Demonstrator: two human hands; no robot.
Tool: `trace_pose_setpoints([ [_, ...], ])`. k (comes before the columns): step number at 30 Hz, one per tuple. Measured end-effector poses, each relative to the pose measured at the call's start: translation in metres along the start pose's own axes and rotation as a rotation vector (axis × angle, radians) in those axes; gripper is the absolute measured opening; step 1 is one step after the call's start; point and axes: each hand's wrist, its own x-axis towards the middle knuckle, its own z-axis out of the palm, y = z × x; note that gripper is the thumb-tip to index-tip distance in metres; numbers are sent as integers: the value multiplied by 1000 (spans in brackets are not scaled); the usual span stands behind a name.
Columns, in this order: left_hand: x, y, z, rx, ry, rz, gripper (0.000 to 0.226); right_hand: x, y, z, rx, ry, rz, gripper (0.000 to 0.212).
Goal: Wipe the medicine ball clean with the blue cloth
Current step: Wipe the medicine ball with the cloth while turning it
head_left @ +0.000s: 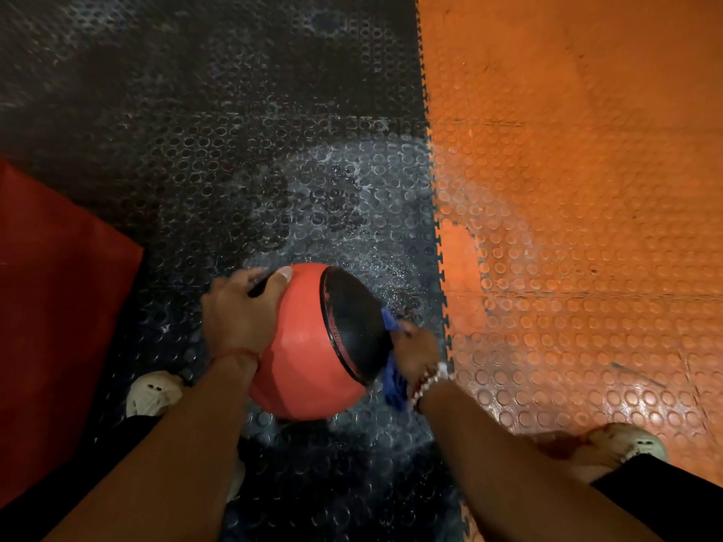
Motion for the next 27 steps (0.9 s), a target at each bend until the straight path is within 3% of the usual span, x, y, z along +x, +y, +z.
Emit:
trace_pose_setpoints([
  [2, -12, -2, -6, -145, -21, 2, 59, -27, 9, 12, 166, 127, 6, 29],
  [4, -29, -4, -6, -102, -99, 111, 72, -53, 8, 27, 170, 267, -79, 36],
  [7, -44, -6, -2, 75, -113, 169, 92, -84, -5, 41, 42, 309, -349, 39],
  [11, -36, 4, -1, 126, -94, 158, 88, -65, -26, 36, -225, 309, -631, 45],
  [15, -21, 9, 1, 94, -169, 172, 80, -18, -42, 26, -251, 262, -587, 41],
  [19, -19, 14, 5, 156, -237, 211, 104, 16, -43, 15, -176, 225, -358, 33],
  [23, -15, 18, 6, 137, -212, 186, 98, 5, -22, 15, -43, 227, -145, 34],
  [27, -12, 19, 10, 160, -170, 171, 93, -46, -12, 36, -4, 389, -378, 36],
])
